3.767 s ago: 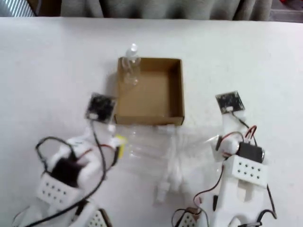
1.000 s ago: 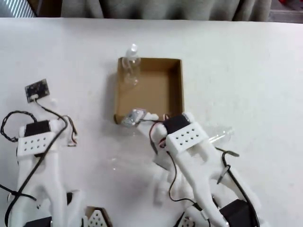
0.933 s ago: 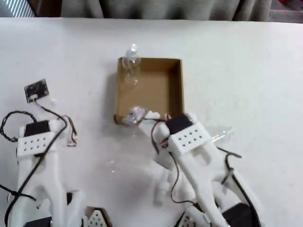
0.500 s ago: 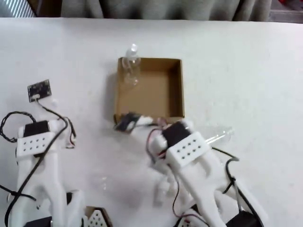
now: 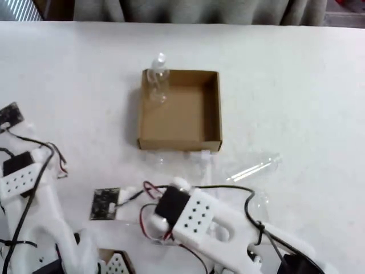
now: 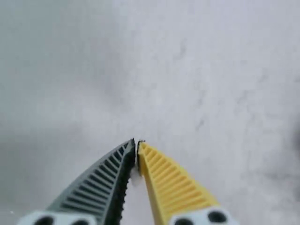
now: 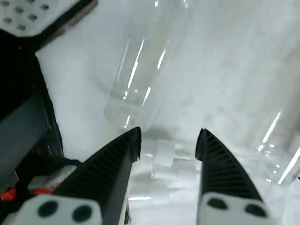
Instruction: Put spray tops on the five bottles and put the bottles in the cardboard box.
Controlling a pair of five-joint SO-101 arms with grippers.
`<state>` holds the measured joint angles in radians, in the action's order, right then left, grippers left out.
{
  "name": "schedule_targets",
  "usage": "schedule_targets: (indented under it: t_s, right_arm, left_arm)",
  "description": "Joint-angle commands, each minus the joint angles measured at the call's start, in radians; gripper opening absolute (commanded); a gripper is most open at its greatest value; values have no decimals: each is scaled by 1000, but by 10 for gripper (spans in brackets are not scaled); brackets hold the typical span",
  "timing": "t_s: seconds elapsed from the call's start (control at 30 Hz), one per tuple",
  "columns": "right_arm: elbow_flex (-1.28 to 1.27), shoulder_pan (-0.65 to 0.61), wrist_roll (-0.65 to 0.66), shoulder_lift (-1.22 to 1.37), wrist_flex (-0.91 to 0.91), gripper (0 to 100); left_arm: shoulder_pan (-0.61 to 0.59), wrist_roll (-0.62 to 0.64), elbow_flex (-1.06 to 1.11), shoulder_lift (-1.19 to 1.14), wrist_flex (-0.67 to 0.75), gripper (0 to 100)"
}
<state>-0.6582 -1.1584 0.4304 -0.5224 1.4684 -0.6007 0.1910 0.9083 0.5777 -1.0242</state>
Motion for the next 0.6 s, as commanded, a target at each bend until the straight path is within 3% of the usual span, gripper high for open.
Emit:
schedule_targets:
  t_s: [0.0, 0.1, 0.27, 0.57]
  right_arm:
    - [17, -42, -83, -15, -82, 221]
    - [-54, -70, -103, -15, -137, 313]
    - [-141, -90, -164, -16, -265, 293]
    - [-161, -91, -267, -15, -377, 294]
  left_arm:
    - [-39, 14, -101, -5, 25, 20]
    - [-44, 14, -166, -125, 23, 20]
    - [-105, 12, -302, -265, -25, 20]
    - [-232, 14, -348, -283, -17, 20]
